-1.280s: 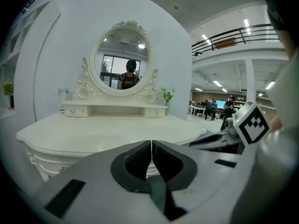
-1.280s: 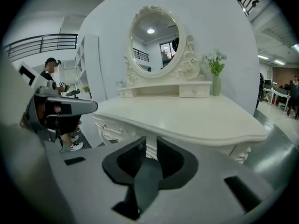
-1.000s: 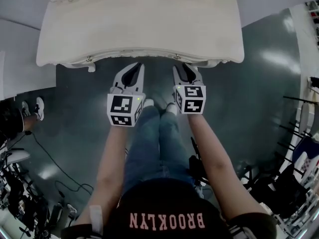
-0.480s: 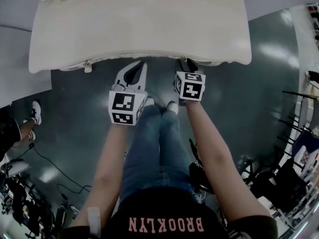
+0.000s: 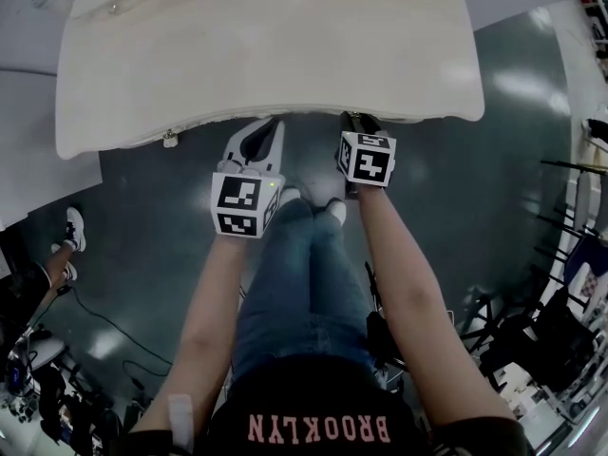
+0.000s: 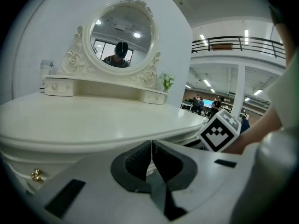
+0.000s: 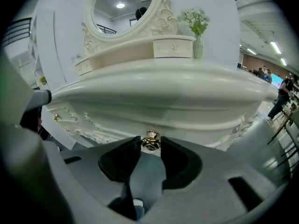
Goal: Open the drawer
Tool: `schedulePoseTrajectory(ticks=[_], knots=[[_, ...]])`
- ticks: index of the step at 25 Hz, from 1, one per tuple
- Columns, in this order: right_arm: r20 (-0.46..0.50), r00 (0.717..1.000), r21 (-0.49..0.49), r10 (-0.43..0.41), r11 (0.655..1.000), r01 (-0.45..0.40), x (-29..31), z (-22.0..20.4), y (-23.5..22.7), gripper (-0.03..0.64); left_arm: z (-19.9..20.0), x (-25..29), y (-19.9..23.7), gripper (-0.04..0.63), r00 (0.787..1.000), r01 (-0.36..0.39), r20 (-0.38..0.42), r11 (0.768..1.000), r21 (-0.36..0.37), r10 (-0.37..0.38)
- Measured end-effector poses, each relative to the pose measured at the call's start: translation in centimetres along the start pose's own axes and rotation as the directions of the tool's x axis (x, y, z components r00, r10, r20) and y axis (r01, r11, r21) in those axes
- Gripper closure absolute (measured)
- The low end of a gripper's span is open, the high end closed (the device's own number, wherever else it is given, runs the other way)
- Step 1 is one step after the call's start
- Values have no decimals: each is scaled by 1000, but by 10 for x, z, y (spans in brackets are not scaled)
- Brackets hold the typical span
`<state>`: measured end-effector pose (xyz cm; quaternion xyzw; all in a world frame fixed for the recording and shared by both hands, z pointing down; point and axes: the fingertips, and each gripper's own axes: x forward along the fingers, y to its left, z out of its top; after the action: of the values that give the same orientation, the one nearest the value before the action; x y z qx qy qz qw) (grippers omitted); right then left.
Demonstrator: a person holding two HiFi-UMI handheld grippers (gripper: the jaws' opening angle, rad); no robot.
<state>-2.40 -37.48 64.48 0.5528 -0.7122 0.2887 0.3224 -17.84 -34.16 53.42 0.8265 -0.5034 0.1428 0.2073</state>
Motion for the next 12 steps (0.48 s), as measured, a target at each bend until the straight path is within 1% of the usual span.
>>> schedulePoseTrajectory(ticks=[5,12], knots=[[-5,1000,13,-6,1000,6,-1,-1,0,499,0,5,0,589,1000,6,1,1000,0,-6],[-6,1000,7,-1,1000,1,-1,-1,-1,500,-13,3,-13,589,1000,8,-20,1000,-7,-8]])
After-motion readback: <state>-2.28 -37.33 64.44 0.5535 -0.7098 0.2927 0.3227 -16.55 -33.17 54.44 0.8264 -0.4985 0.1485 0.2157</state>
